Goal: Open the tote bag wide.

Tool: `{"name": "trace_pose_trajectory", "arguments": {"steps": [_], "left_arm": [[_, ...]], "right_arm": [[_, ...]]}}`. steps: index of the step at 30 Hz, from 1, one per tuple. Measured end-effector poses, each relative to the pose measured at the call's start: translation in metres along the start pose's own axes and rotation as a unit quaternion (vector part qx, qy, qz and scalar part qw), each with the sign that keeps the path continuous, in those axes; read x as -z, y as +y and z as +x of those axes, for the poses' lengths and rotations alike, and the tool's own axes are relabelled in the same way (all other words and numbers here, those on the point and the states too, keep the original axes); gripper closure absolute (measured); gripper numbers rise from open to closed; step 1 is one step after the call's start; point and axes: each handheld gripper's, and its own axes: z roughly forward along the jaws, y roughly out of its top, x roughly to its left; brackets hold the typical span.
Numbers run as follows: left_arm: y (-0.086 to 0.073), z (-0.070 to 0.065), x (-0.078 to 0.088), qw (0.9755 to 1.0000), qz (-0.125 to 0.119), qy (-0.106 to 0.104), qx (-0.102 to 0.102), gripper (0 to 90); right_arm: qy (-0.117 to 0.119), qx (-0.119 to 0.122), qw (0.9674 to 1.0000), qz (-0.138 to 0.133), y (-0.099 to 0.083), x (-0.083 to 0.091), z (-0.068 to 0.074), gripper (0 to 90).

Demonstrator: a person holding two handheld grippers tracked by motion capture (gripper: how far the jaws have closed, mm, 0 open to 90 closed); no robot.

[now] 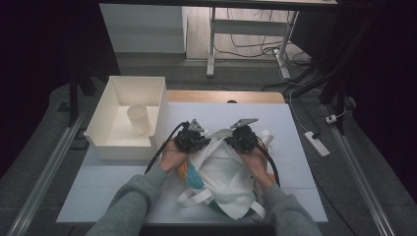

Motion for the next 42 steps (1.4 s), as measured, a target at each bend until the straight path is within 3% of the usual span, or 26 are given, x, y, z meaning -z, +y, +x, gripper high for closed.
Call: {"name": "trace_pose_trajectory", "arguments": {"steps": [5,7,10,13,15,18,24,28,29,34,40,42], "left_arm": [[0.0,0.0,0.001,1.0,0.0,-0.003,0.001,80.9],[-0.001,0.001,0.002,1.0,-0.003,-0.006,0.002,80.6],[-0.002,0.001,0.001,1.0,-0.001,-0.007,0.002,80.6],[-0.002,0.002,0.0,1.0,-0.001,-0.007,0.003,80.6],[-0.002,0.001,0.001,1.0,-0.001,-0.007,0.002,80.6],[-0.002,0.0,0.001,1.0,-0.001,-0.005,0.0,80.6],[-0.002,0.001,0.0,1.0,0.0,-0.008,0.003,80.7],[-0.002,0.001,0.0,1.0,0.001,-0.007,0.003,80.7],[-0.002,0.001,0.0,1.0,0.001,-0.008,0.003,80.7],[-0.002,0.0,0.0,1.0,0.0,-0.008,0.003,80.6],[-0.002,-0.001,-0.001,1.0,0.001,-0.009,0.001,80.6],[-0.002,-0.001,-0.001,1.0,0.002,-0.009,0.001,80.6]], "right_arm": [[0.0,0.004,1.0,0.001,-0.001,0.001,0.002,86.5],[-0.003,0.006,0.9999,0.008,0.0,0.006,0.003,78.8],[0.017,0.003,0.9998,0.004,-0.001,0.024,0.008,65.6],[0.035,0.034,0.9988,-0.005,-0.007,0.049,0.021,59.4],[0.08,0.043,0.9959,0.001,-0.014,0.062,0.03,55.5],[0.126,0.065,0.9898,0.017,-0.028,0.075,0.045,53.7],[0.159,0.083,0.9833,0.032,-0.049,0.089,0.064,44.6],[0.181,0.095,0.9777,0.048,-0.052,0.085,0.073,42.4],[0.184,0.099,0.9763,0.056,-0.052,0.083,0.075,41.5],[0.178,0.101,0.9756,0.08,-0.057,0.076,0.076,35.5],[0.172,0.122,0.9718,0.105,-0.061,0.069,0.075,35.4],[0.166,0.128,0.9705,0.119,-0.064,0.066,0.075,39.1]]}}
